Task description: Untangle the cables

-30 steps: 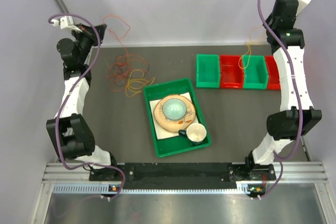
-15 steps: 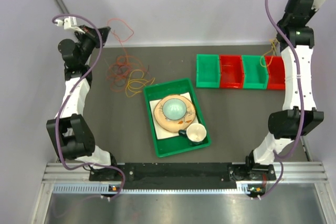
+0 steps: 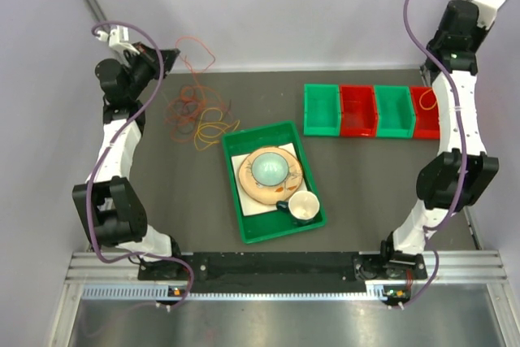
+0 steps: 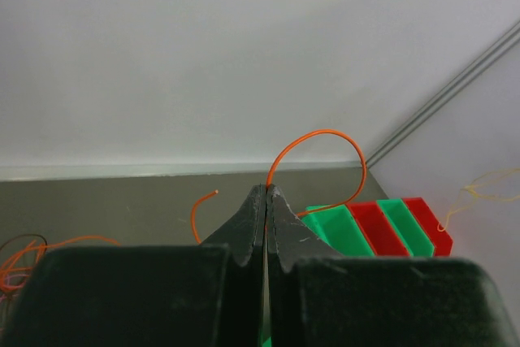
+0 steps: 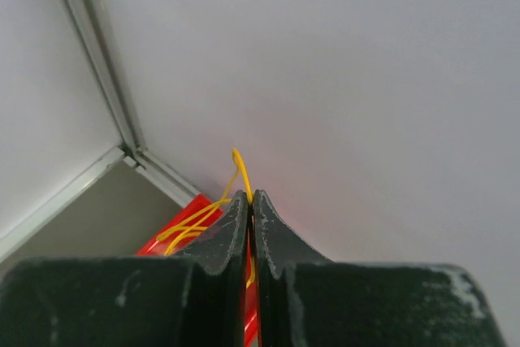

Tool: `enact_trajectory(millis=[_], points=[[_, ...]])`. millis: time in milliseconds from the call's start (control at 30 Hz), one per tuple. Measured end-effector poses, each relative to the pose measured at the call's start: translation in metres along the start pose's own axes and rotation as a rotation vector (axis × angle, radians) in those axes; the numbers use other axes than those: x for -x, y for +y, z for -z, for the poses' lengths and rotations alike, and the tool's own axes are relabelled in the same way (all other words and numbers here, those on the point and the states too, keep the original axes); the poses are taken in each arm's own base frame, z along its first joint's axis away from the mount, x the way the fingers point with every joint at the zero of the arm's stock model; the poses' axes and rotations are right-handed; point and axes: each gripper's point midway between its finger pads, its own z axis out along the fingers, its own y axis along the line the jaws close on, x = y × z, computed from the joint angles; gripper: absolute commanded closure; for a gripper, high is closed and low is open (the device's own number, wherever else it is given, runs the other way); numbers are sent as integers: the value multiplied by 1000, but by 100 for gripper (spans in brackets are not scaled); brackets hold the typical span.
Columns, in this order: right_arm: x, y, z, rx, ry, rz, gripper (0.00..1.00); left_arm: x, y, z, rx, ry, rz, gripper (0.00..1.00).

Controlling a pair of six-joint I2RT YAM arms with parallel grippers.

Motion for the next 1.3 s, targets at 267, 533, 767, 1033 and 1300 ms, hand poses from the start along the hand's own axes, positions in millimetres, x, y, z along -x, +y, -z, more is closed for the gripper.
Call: enact_trajectory(millis=[267,533,767,1033,1300], points=[[-81,-2,-30,-17,121,49,100,-16,-1,-3,19,49,6,100],[-156,15,-44,24,252,76,100,-33,-16,-12,13,90,-12,100],[-180,29,-51,52,295,62,60,-34,-28,-20,6,97,-53,100],[-180,37,-53,81,310,53,47,-41,-30,-21,14,116,-79,100],[-157,58,-25,231,336,-49,46,-54,-34,-29,35,145,-113,100]])
